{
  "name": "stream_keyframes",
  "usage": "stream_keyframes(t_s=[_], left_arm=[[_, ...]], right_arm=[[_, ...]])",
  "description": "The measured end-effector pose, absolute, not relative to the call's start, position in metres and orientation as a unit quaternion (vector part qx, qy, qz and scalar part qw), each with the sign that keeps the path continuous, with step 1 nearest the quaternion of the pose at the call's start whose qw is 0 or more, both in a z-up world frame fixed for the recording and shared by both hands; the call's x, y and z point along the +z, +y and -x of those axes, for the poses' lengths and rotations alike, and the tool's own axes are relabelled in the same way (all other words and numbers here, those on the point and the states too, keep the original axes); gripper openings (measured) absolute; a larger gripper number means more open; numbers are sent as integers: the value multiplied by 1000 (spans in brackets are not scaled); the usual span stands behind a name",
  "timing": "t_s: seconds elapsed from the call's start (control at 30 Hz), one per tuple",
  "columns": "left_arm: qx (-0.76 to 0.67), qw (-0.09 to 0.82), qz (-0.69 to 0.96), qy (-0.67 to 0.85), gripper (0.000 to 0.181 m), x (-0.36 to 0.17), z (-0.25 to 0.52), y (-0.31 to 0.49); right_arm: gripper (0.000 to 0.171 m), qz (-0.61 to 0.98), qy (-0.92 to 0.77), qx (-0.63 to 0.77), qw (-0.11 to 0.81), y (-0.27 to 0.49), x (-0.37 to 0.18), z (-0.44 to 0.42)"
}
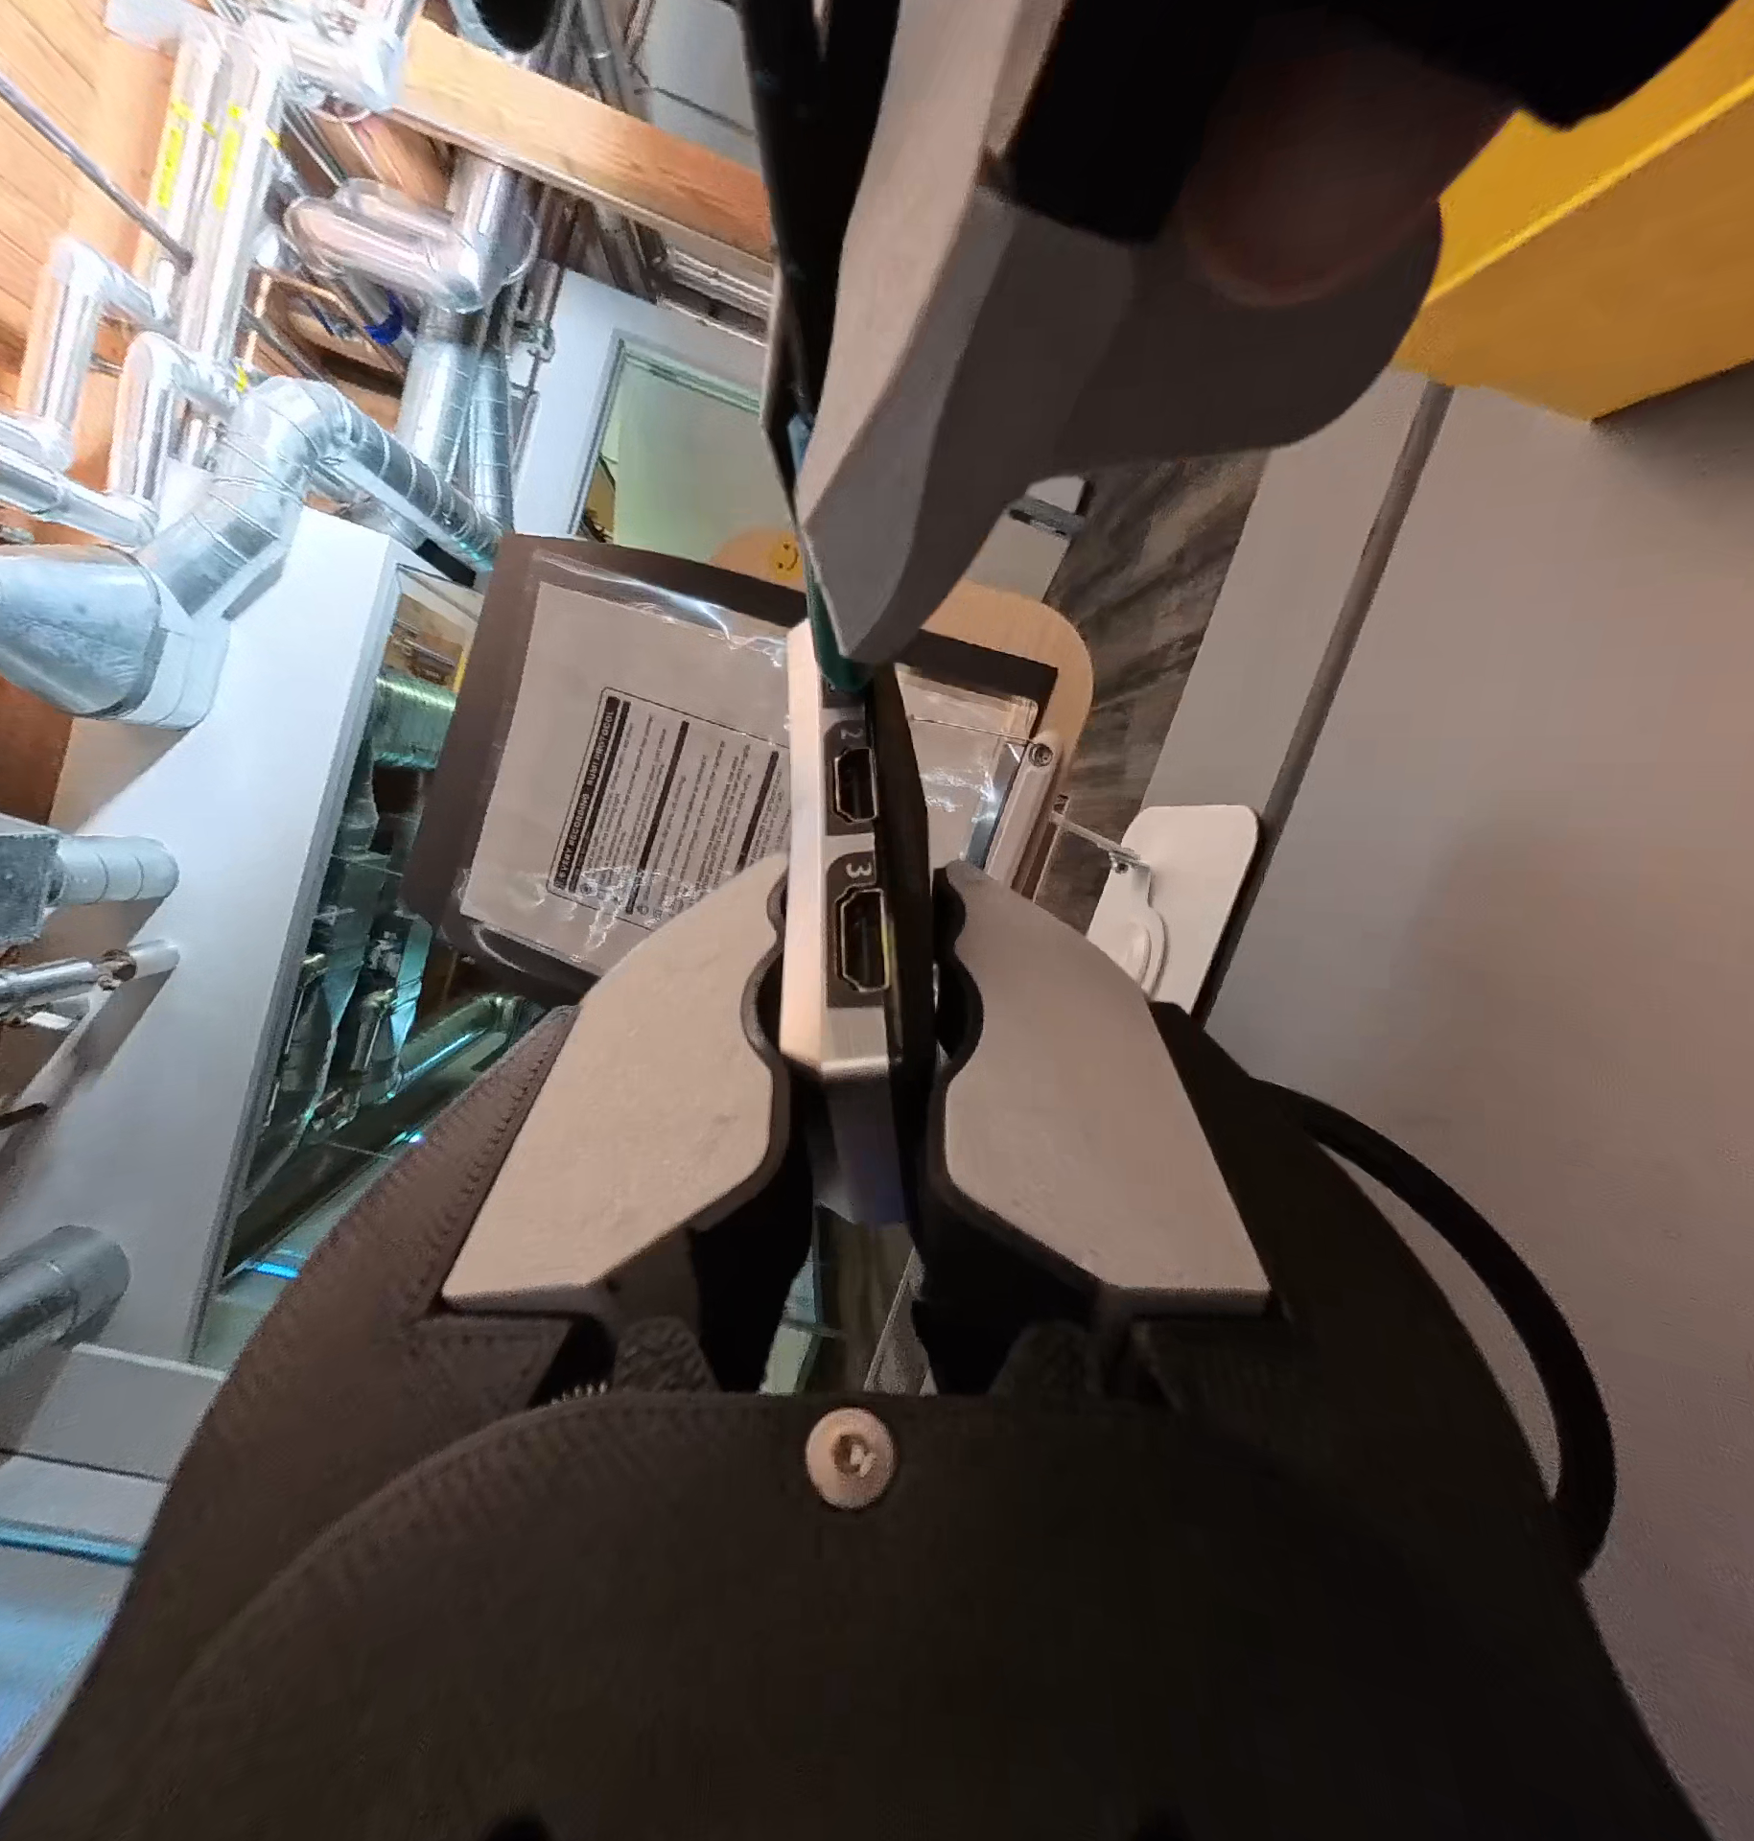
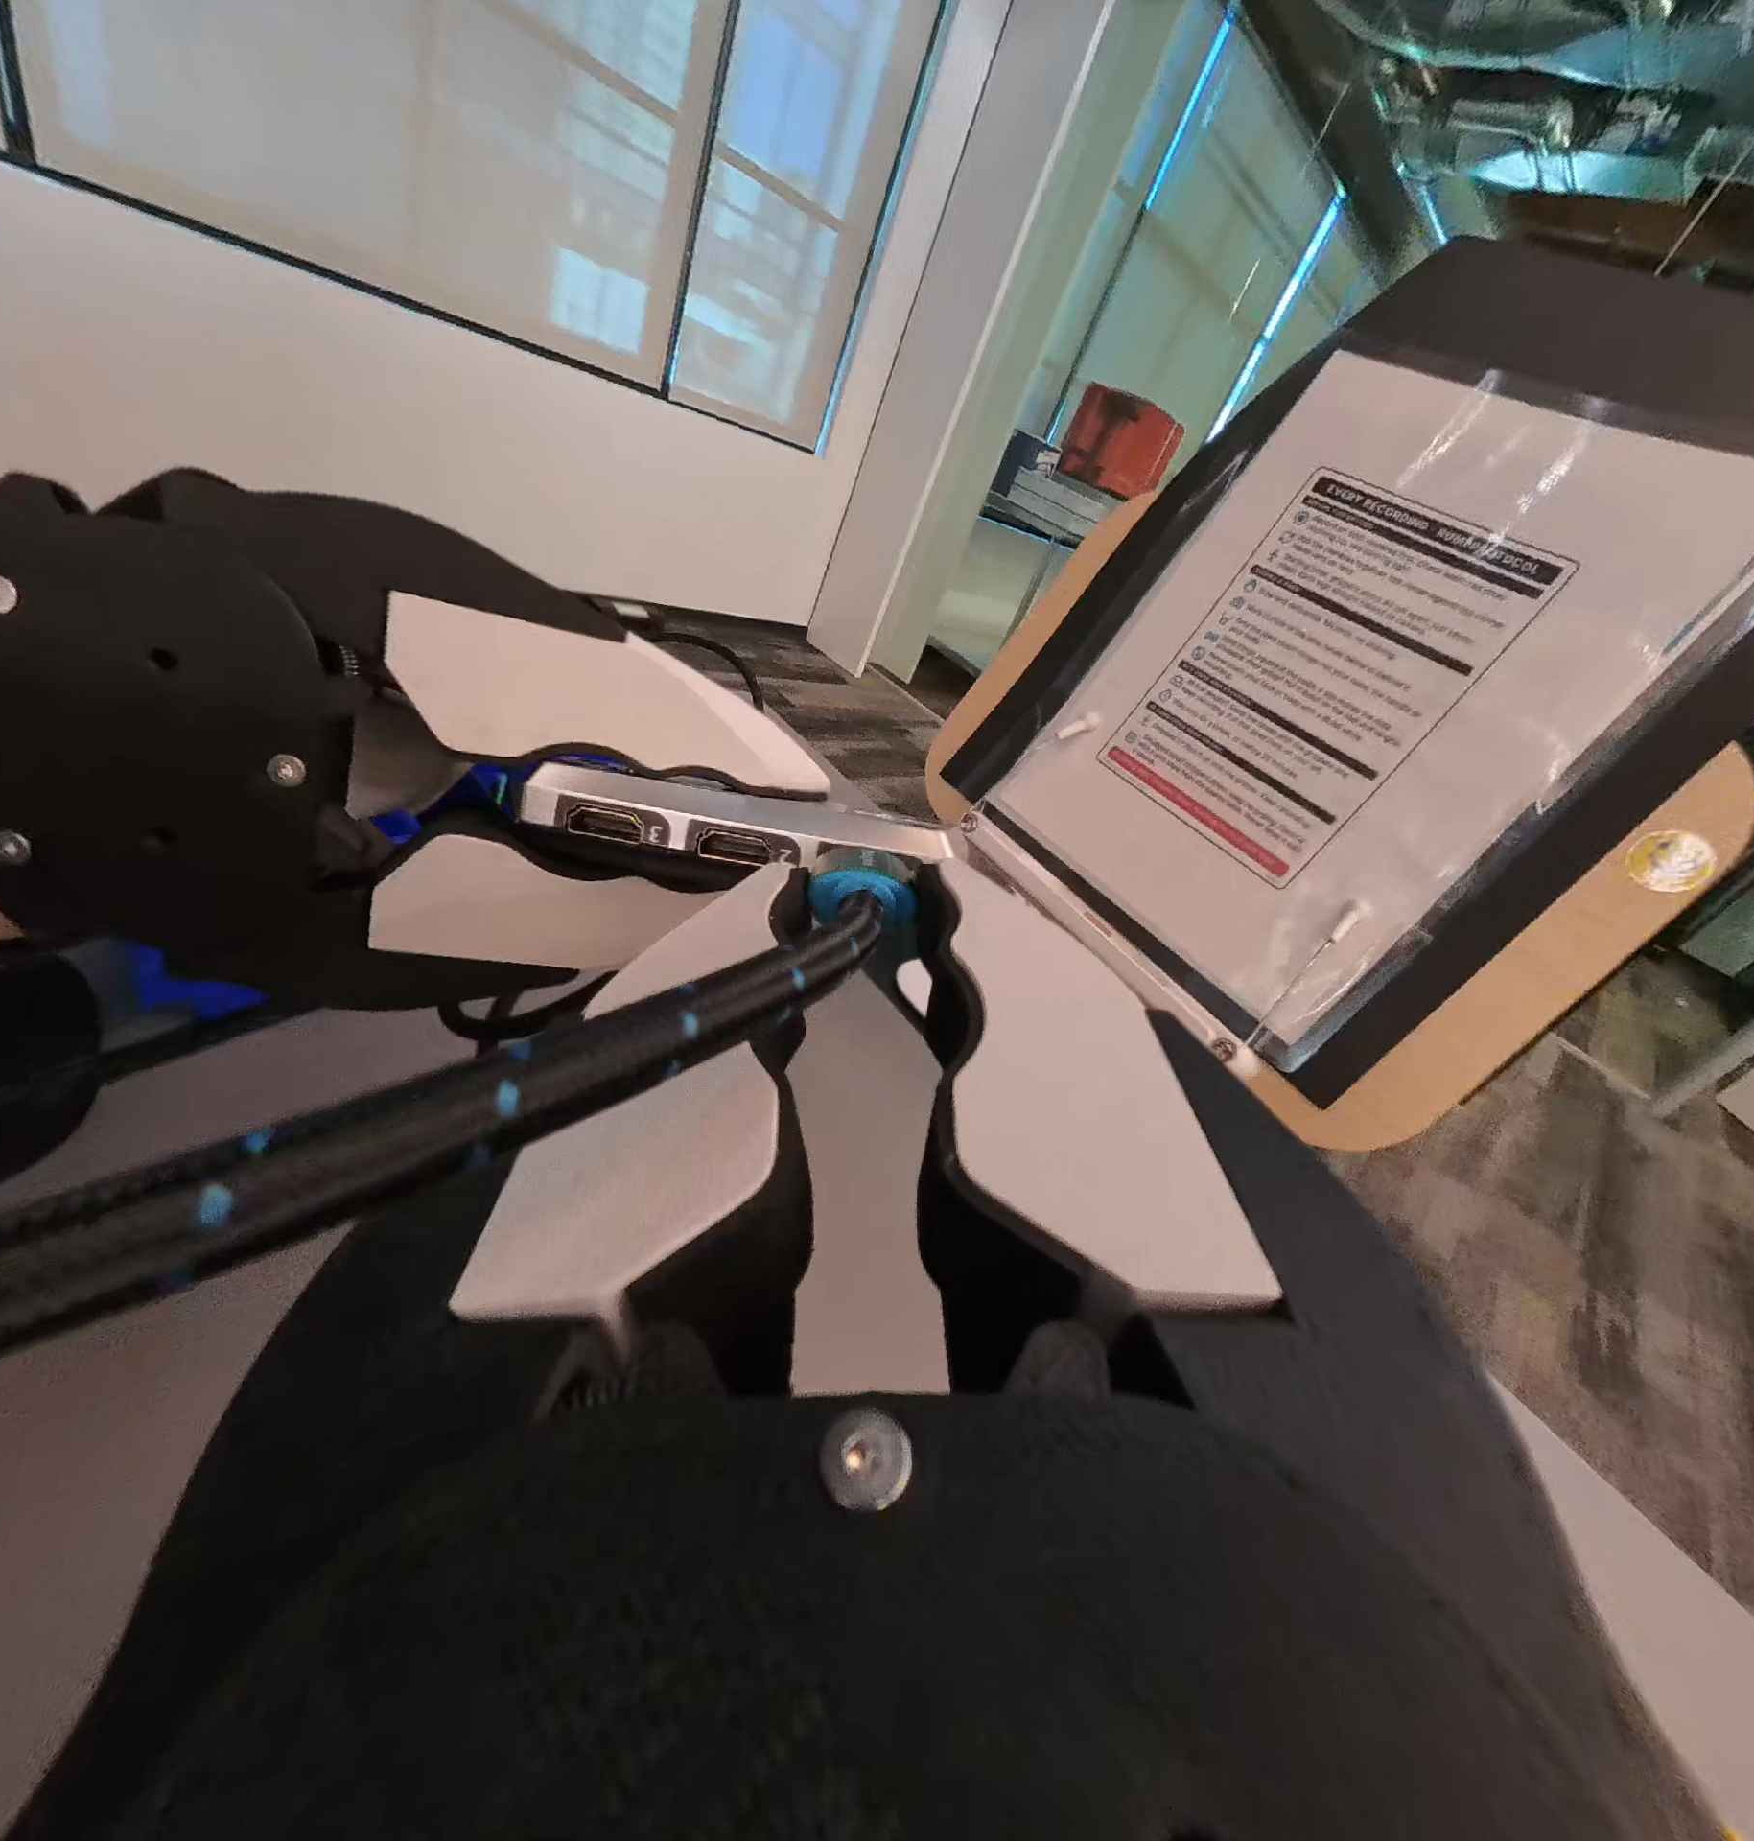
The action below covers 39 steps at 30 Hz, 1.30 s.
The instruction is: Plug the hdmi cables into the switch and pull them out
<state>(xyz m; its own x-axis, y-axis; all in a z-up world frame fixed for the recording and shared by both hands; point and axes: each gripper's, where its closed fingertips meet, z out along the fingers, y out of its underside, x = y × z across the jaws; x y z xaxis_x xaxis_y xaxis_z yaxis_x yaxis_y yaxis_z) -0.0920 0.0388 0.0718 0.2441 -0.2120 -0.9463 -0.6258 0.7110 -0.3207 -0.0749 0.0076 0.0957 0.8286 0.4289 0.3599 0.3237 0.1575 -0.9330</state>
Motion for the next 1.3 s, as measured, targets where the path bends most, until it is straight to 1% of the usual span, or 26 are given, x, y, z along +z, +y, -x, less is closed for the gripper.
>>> stream_keyframes(t_s=[0.03,0.1,0.17,0.2,0.27,0.4,0.43,0.5,0.57,0.6,0.67,0.77,0.8,0.83,0.87,0.93,0.97,1.07,1.13,1.3], left_arm=[[147,712,348,592,23,72,90,38],[156,729,327,580,25,74,87,35],[146,750,297,572,28,77,85,28],[143,759,282,569,25,78,84,23],[150,754,279,575,24,74,81,21],[131,740,300,587,23,69,79,21],[143,742,295,586,23,70,79,20],[156,733,302,589,22,68,79,23],[136,721,318,600,23,62,77,23],[137,722,321,598,23,63,77,24],[149,729,311,592,23,66,79,23],[169,735,295,586,23,69,79,21],[190,741,281,579,24,72,80,21],[209,746,268,573,24,76,82,20],[217,750,263,566,24,78,83,20],[225,754,260,559,24,82,86,21],[235,755,256,556,23,84,88,22],[252,758,251,548,23,87,90,23],[251,757,250,549,23,86,90,22],[204,769,273,541,23,96,93,18]], right_arm=[[22,648,-295,27,702,6,97,75],[22,642,-309,3,702,3,100,78],[23,639,-318,22,700,0,102,79],[22,645,-317,45,693,0,100,78],[23,662,-317,82,674,1,95,75],[25,671,-320,73,665,2,92,75],[23,669,-310,74,671,2,94,75],[13,677,-295,63,671,5,92,73],[4,660,-301,20,688,5,94,73],[4,659,-302,4,689,5,94,72],[4,659,-303,17,688,4,96,75],[5,664,-304,21,683,2,99,74],[12,660,-297,17,690,2,102,72],[22,655,-290,11,698,2,105,71],[27,652,-287,15,701,2,107,71],[30,653,-289,43,698,2,105,76],[31,657,-295,52,692,2,102,78],[23,658,-294,50,692,4,99,78],[23,664,-297,43,685,4,98,78],[23,627,-288,10,723,-3,112,82]])
